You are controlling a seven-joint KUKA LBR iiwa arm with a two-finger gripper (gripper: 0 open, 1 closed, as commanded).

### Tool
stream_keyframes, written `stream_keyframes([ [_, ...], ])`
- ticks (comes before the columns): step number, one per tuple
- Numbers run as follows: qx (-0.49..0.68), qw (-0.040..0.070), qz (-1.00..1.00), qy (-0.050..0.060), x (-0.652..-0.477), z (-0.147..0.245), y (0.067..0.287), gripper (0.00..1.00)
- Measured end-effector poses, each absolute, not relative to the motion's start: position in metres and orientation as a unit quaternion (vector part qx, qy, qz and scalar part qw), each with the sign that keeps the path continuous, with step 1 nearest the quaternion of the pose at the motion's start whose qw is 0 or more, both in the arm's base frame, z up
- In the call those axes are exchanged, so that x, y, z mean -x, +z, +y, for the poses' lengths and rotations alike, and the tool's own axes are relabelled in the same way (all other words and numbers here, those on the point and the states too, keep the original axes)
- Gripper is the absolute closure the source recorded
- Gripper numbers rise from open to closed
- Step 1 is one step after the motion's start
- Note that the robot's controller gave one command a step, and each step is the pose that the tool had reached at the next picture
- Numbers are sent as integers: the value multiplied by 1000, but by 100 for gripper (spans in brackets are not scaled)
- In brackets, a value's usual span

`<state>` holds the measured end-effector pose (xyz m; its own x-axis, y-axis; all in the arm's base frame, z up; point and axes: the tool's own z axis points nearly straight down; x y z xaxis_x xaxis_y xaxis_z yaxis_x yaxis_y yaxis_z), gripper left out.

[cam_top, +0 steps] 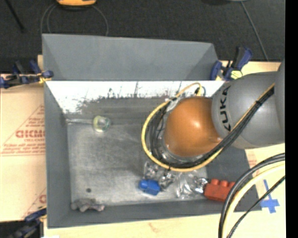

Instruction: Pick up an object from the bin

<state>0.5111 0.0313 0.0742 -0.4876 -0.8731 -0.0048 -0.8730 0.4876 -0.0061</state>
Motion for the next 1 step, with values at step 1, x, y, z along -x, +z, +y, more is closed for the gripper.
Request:
stream_keyframes([
  [1,657,4,754,-3,-541,28,209,100],
])
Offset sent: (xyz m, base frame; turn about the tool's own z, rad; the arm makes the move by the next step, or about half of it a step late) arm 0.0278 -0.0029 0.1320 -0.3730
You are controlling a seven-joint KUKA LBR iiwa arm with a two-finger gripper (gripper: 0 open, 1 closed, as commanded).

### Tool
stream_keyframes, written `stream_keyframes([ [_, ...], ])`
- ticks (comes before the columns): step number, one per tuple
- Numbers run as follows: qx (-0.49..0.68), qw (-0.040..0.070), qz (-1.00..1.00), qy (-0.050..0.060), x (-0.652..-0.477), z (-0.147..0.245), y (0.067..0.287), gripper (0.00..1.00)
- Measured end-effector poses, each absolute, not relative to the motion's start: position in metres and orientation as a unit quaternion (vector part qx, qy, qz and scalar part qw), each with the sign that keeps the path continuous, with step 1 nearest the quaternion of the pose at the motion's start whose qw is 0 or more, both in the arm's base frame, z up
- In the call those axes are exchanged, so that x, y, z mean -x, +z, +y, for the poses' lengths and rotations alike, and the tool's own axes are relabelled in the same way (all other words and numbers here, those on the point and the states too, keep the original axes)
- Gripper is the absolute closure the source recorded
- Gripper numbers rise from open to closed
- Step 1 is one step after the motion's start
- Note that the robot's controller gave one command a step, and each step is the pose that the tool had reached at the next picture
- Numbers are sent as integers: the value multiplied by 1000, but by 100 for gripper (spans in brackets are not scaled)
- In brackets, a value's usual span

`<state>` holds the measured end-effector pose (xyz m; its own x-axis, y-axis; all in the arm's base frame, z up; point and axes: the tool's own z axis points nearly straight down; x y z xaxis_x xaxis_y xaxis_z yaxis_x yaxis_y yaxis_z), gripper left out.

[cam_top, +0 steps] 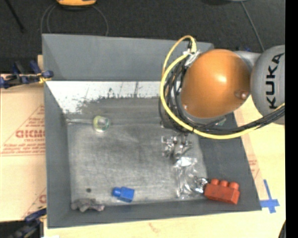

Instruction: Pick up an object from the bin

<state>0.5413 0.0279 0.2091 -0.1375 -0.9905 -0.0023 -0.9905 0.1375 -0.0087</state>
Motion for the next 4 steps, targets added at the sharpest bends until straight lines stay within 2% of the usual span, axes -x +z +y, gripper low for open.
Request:
stream_keyframes([
  [1,572,0,820,2,-529,75,154,100],
  [2,537,1,844,2,-491,133,171,100],
  [3,534,1,845,1,-493,130,170,0],
  [4,653,3,758,0,-491,138,72,0],
])
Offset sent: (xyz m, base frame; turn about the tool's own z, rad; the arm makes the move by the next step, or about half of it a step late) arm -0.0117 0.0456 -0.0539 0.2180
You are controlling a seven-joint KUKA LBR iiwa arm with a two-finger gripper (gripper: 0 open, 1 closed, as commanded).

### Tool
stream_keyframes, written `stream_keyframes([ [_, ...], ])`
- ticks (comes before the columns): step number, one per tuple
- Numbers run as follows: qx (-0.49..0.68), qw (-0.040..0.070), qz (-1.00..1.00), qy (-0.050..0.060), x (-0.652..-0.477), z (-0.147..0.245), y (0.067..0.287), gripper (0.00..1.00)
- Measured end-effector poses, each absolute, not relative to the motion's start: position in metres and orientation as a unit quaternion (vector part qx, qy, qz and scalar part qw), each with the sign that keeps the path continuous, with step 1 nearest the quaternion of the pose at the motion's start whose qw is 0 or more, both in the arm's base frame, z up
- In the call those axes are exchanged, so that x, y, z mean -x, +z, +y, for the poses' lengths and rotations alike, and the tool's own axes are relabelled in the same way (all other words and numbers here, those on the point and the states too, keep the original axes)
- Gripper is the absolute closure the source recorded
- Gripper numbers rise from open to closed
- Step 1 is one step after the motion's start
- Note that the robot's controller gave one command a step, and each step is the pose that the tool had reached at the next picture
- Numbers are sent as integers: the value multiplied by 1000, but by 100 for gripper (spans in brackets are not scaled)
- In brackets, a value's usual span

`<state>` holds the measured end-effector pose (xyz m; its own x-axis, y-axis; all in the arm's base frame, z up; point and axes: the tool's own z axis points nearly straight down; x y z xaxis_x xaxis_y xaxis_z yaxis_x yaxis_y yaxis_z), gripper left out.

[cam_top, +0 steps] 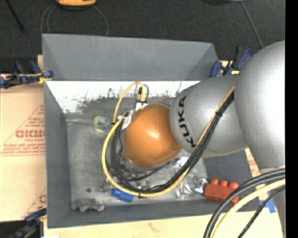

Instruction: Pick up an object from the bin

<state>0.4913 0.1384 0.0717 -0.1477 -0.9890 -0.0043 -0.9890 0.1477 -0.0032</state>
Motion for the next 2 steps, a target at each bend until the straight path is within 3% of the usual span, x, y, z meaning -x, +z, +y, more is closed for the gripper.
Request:
stream_keyframes([
  [1,652,6,758,0,-493,139,74,100],
  [2,742,4,670,-2,-510,163,197,100],
])
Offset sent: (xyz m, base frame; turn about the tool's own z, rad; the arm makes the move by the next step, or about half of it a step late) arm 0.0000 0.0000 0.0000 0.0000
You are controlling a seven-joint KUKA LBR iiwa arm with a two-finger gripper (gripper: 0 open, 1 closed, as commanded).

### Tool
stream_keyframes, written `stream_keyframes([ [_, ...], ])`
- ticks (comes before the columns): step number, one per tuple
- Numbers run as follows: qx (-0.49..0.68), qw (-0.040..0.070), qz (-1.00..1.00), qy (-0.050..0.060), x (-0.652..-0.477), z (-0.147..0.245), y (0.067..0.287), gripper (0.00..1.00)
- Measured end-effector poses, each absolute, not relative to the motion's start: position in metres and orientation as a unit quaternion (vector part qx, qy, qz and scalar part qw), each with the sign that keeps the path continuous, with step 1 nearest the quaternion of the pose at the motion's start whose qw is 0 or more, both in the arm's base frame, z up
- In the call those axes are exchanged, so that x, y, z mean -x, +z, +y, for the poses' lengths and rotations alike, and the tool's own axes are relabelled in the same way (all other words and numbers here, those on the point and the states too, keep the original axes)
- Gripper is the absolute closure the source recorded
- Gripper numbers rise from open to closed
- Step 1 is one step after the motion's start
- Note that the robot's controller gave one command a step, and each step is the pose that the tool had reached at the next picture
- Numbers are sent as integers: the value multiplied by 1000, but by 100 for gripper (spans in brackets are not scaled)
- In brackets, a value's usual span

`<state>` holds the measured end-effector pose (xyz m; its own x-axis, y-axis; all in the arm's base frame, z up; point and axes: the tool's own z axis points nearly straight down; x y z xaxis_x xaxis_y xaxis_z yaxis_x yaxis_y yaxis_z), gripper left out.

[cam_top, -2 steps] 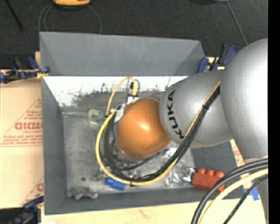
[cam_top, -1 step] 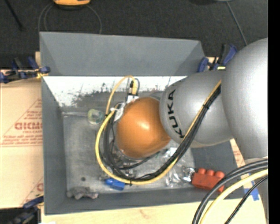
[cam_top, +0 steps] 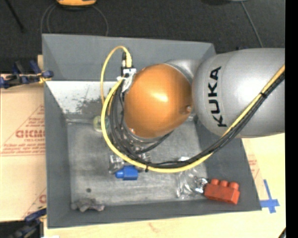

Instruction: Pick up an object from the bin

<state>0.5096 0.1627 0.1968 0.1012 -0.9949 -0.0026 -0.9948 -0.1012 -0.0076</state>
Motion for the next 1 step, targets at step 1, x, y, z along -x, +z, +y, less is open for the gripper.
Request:
stream_keyframes([
  [1,737,4,676,-2,-505,171,253,100],
])
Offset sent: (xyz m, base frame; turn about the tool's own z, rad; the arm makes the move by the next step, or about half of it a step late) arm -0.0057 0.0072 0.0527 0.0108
